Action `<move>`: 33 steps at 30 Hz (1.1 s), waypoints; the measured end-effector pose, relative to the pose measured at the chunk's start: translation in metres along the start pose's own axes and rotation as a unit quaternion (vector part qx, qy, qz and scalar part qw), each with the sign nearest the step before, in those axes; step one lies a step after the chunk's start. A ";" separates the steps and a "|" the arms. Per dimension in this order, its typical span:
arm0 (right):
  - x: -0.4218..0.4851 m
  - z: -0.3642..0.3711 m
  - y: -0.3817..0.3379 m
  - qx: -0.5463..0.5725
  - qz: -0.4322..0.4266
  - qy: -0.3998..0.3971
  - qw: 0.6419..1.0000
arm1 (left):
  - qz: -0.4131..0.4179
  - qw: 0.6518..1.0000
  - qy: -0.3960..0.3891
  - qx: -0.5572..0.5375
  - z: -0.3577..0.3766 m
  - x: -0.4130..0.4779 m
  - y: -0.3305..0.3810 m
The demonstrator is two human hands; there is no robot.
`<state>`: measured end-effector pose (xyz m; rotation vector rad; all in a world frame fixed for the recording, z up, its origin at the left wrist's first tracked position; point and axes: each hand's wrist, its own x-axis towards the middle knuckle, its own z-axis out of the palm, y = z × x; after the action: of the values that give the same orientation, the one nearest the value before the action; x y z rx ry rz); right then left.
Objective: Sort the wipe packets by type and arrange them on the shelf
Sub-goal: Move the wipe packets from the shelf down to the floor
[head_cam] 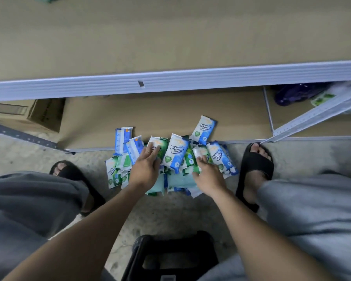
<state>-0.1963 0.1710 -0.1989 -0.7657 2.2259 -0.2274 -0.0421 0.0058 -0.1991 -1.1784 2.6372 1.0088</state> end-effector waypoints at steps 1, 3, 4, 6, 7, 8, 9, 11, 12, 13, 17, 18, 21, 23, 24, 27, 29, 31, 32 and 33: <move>0.000 -0.003 -0.001 0.019 0.003 0.003 1.000 | -0.002 1.000 -0.016 0.004 -0.004 0.002 0.001; -0.003 -0.010 -0.004 0.049 0.014 0.018 0.999 | -0.011 0.999 -0.044 0.020 -0.013 0.004 0.002; -0.006 -0.013 -0.005 0.054 0.018 0.028 0.998 | -0.012 0.998 -0.049 0.030 -0.019 0.005 0.003; -0.015 -0.018 -0.009 0.056 0.019 0.041 0.997 | 0.002 0.998 -0.045 0.044 -0.029 0.002 0.006; -0.021 -0.021 -0.011 0.057 0.016 0.044 0.997 | 0.012 0.998 -0.040 0.050 -0.034 0.000 0.009; -0.026 -0.024 -0.014 0.059 0.011 0.049 0.997 | 0.019 0.998 -0.036 0.056 -0.038 -0.003 0.011; -0.031 -0.028 -0.016 0.058 0.004 0.059 0.997 | 0.021 0.997 -0.036 0.063 -0.043 -0.006 0.014; -0.043 -0.039 -0.022 0.048 -0.015 0.086 0.995 | 0.015 0.995 -0.052 0.079 -0.052 -0.013 0.022; -0.049 -0.045 -0.026 0.045 -0.023 0.098 0.994 | 0.011 0.994 -0.064 0.086 -0.056 -0.015 0.026; -0.055 -0.051 -0.029 0.040 -0.033 0.112 0.992 | 0.012 0.993 -0.073 0.091 -0.061 -0.019 0.032; -0.079 -0.075 -0.039 0.034 -0.076 0.169 0.982 | 0.056 0.994 -0.039 0.085 -0.080 -0.034 0.059; -0.086 -0.081 -0.042 0.041 -0.086 0.181 0.979 | 0.073 0.994 -0.021 0.076 -0.087 -0.038 0.066; -0.105 -0.101 -0.051 0.038 -0.108 0.213 0.970 | 0.120 0.990 0.004 0.067 -0.109 -0.050 0.090; -0.117 -0.113 -0.056 0.027 -0.125 0.234 0.964 | 0.150 0.986 0.019 0.076 -0.122 -0.057 0.106; -0.124 -0.120 -0.058 0.028 -0.135 0.245 0.960 | 0.165 0.983 0.031 0.081 -0.129 -0.061 0.114; -0.139 -0.143 -0.064 0.031 -0.165 0.284 0.944 | 0.210 0.971 0.074 0.090 -0.151 -0.069 0.136; -0.146 -0.162 -0.068 0.036 -0.182 0.312 0.932 | 0.248 0.960 0.105 0.081 -0.168 -0.072 0.151; -0.151 -0.182 -0.073 0.050 -0.197 0.335 0.920 | 0.282 0.947 0.134 0.071 -0.185 -0.071 0.167; -0.153 -0.193 -0.076 0.053 -0.203 0.348 0.913 | 0.294 0.941 0.151 0.066 -0.193 -0.070 0.175; -0.153 -0.203 -0.078 0.053 -0.208 0.363 0.907 | 0.302 0.937 0.166 0.061 -0.200 -0.066 0.181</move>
<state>-0.2240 0.1838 0.0652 -1.2390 2.6610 -0.9707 -0.0840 0.0165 0.0756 -0.5449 3.3851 0.7269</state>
